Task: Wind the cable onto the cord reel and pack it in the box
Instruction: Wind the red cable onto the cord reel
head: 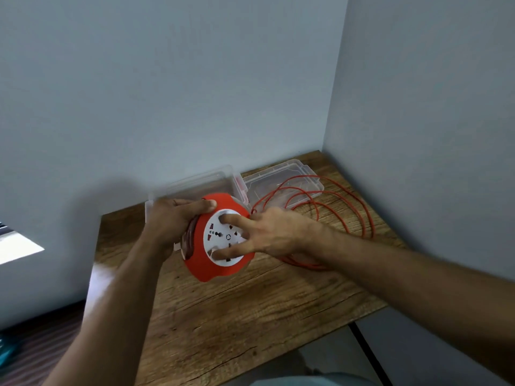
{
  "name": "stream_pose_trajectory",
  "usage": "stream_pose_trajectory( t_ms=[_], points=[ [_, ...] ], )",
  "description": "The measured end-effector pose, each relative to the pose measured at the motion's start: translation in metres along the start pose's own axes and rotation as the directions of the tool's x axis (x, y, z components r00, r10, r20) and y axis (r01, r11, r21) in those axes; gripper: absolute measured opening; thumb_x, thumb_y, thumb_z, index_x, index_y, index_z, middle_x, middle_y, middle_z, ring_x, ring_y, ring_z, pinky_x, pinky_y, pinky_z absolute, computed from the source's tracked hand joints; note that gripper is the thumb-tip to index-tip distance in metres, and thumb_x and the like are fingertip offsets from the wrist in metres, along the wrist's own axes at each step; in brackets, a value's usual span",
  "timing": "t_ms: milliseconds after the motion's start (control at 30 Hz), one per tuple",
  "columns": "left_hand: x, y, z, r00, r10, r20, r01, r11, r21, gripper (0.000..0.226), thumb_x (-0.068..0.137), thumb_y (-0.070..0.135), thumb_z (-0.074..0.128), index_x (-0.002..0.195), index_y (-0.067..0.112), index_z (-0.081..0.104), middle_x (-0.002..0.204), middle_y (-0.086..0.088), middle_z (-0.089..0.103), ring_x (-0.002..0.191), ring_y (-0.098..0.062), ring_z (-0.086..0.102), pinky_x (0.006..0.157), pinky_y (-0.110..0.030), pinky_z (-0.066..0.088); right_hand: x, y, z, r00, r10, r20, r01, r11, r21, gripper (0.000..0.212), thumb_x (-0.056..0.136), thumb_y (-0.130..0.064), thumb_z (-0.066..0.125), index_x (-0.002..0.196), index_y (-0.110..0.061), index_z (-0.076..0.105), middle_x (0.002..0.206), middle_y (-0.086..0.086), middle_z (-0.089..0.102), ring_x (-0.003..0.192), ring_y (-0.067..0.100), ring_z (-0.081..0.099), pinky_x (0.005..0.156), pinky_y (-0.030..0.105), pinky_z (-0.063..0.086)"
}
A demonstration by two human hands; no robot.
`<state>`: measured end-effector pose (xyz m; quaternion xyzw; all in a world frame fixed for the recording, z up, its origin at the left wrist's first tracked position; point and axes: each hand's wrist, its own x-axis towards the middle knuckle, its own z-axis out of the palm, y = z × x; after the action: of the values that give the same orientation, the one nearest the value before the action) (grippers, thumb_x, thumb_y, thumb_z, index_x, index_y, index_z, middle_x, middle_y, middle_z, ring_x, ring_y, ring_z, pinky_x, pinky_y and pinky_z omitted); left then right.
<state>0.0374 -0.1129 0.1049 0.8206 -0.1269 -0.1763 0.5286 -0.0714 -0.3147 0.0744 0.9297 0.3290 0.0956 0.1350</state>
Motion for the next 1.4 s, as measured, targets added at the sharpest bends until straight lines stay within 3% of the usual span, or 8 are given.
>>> stream_pose_trajectory(
  t_ms=[300,433,567,667,767,900,1267,1400],
  points=[
    [-0.009,-0.003,0.009,0.995,0.080,-0.067,-0.088,0.987,-0.131,0.031,0.064,0.044,0.086,0.085,0.022,0.082,0.073,0.006,0.083,0.064,-0.014,0.080,0.050,-0.023,0.060,0.011,-0.034,0.011,0.892,0.443,-0.088,-0.415,0.881,0.227,0.061,0.093,-0.051,0.059,0.147,-0.040,0.034,0.126,0.015,0.060,0.082,0.033,0.070,0.058,0.035,0.051],
    [-0.014,-0.010,0.025,0.973,0.142,-0.181,-0.167,0.978,-0.126,0.016,0.067,0.035,0.091,0.080,0.035,0.082,0.078,0.001,0.084,0.077,-0.023,0.081,0.072,-0.038,0.064,0.037,-0.065,0.010,0.291,0.896,0.335,-0.495,-0.159,0.854,0.064,0.073,-0.069,0.066,0.123,-0.034,0.047,0.103,0.000,0.073,0.076,0.021,0.070,0.053,0.022,0.050],
    [-0.019,-0.024,0.032,0.955,0.217,-0.200,-0.216,0.976,0.026,0.013,0.075,0.037,0.088,0.086,0.037,0.081,0.089,-0.005,0.082,0.083,-0.028,0.078,0.076,-0.050,0.064,0.047,-0.070,0.011,0.308,0.410,0.858,-0.071,-0.890,0.451,0.055,0.085,-0.063,0.063,0.110,-0.015,0.061,0.080,0.008,0.074,0.034,0.008,0.046,0.035,0.018,0.035],
    [-0.018,-0.031,0.027,0.965,0.170,-0.198,-0.174,0.985,-0.003,0.016,0.071,0.046,0.086,0.082,0.035,0.080,0.077,-0.001,0.082,0.070,-0.027,0.076,0.067,-0.044,0.063,0.027,-0.059,0.009,0.374,0.524,0.765,-0.345,-0.687,0.639,0.043,0.094,-0.056,0.058,0.106,-0.016,0.064,0.075,0.005,0.076,0.036,0.009,0.050,0.037,0.018,0.037],
    [-0.012,-0.032,0.020,0.985,0.033,-0.172,-0.053,0.993,-0.110,0.011,0.073,0.038,0.087,0.078,0.030,0.081,0.071,0.003,0.082,0.076,-0.027,0.079,0.076,-0.044,0.064,-0.001,-0.049,0.015,0.570,0.806,0.159,-0.723,0.401,0.563,0.026,0.095,-0.042,0.059,0.114,-0.023,0.060,0.099,0.003,0.074,0.073,0.022,0.071,0.055,0.025,0.046],
    [-0.008,-0.027,0.008,1.000,-0.015,-0.014,0.013,0.992,-0.127,0.039,0.057,0.050,0.082,0.080,0.019,0.083,0.076,-0.004,0.084,0.072,-0.030,0.081,0.072,-0.040,0.063,-0.013,-0.029,0.014,0.973,0.226,-0.048,-0.206,0.943,0.263,0.057,0.098,-0.020,0.059,0.147,-0.037,0.037,0.150,0.020,0.039,0.103,0.038,0.065,0.051,0.038,0.058],
    [0.005,-0.008,0.013,1.000,-0.022,0.002,0.022,0.993,-0.115,0.047,0.059,0.042,0.088,0.094,0.011,0.084,0.084,-0.011,0.084,0.082,-0.036,0.081,0.085,-0.058,0.063,0.010,-0.024,0.020,0.933,0.342,-0.116,-0.319,0.931,0.179,0.061,0.093,-0.051,0.054,0.150,-0.038,0.033,0.113,0.018,0.066,0.068,0.030,0.067,0.049,0.031,0.047],
    [0.011,-0.010,0.026,0.992,0.038,-0.117,-0.048,0.995,-0.086,0.022,0.069,0.036,0.091,0.087,0.026,0.083,0.081,-0.002,0.082,0.081,-0.028,0.079,0.080,-0.048,0.064,0.035,-0.053,0.020,0.399,0.890,0.221,-0.643,0.099,0.760,0.067,0.075,-0.063,0.062,0.133,-0.036,0.044,0.101,0.001,0.073,0.083,0.022,0.072,0.055,0.019,0.049]
  ],
)
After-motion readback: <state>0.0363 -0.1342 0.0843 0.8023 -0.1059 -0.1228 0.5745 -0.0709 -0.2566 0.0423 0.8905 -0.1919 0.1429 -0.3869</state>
